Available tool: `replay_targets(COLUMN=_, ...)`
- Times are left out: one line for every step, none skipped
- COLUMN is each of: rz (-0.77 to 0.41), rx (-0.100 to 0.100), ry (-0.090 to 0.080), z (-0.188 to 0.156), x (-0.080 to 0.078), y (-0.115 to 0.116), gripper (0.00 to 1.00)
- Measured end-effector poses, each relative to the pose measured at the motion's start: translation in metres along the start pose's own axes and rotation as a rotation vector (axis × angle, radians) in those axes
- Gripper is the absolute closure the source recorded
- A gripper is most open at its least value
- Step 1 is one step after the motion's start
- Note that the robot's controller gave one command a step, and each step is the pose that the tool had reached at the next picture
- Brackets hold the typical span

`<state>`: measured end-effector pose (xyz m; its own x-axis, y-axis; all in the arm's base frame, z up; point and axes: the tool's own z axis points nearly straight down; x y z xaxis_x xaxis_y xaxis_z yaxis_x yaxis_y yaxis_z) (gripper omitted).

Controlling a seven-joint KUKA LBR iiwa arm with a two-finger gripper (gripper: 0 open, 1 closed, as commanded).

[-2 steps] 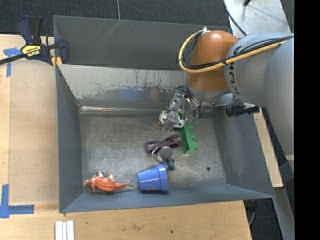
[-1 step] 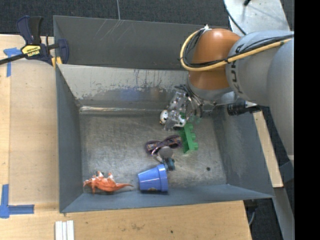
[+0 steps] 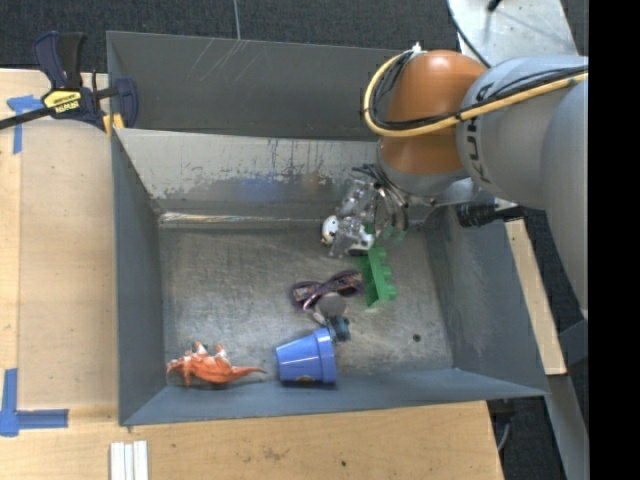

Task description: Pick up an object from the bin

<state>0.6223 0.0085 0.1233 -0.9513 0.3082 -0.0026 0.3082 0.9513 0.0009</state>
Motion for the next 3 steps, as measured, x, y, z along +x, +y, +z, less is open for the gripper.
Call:
replay_targets(rz=0.000, rx=0.000, ry=-0.001, z=-0.009, x=0.000, y=0.000, gripper=1.00)
replay_targets(rz=-0.001, rx=0.000, ry=-0.002, z=-0.017, x=-0.001, y=0.000, gripper=1.00)
replay_targets(rz=-0.001, rx=0.000, ry=-0.001, z=-0.025, x=-0.001, y=0.000, gripper=1.00)
